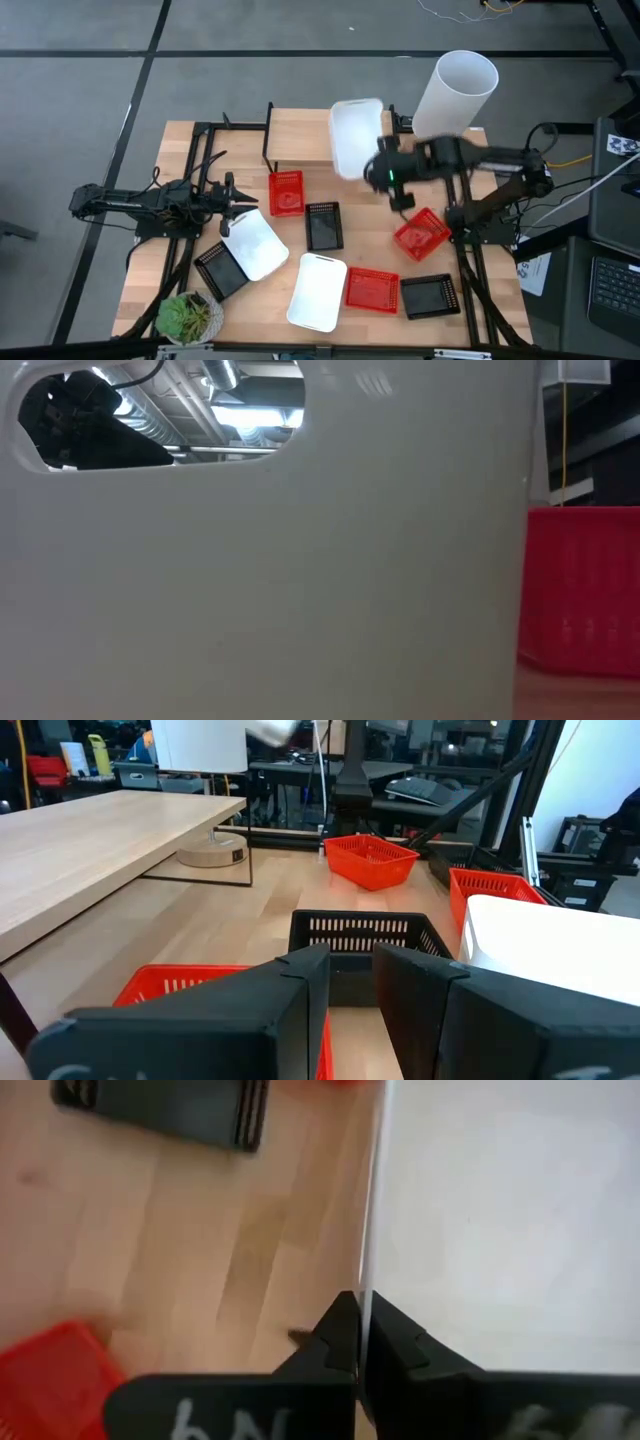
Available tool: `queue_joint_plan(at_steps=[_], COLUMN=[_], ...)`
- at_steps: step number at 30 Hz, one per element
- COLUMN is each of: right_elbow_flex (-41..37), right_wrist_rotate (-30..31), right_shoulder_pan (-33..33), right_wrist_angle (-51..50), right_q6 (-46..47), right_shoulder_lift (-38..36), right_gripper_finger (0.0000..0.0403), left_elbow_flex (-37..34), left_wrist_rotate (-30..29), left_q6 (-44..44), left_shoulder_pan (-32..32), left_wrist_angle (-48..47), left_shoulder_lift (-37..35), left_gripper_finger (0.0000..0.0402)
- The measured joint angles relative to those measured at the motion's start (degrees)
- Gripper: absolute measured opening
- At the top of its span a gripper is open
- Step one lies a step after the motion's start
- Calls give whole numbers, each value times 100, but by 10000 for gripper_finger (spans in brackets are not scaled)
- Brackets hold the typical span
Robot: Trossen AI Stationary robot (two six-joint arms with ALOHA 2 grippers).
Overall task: Stack baskets on shelf by color
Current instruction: Put the top right white bin on the shelf
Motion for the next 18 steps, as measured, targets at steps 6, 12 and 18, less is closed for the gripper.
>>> queue_joint_plan(at_steps=[6, 12, 18], right_elbow_flex=[-132, -147, -149], right_wrist_rotate=[-1814, -2298, -3144], right_shoulder_pan=[-1635, -2621, -3111], right_wrist_angle=[-116, -140, -127], right_q6=[-1059, -1246, -1425], right_shoulder_lift=[-12, -12, -8], right_gripper_finger=[0, 0, 0], left_elbow_flex=[0, 0, 0], left_wrist_rotate=[0, -31, -157], left_q6=[0, 0, 0], left_shoulder_pan=[0, 0, 0], left_wrist_angle=[0, 0, 2], left_shoulder_lift=[0, 0, -2], left_gripper_finger=[74, 74, 74])
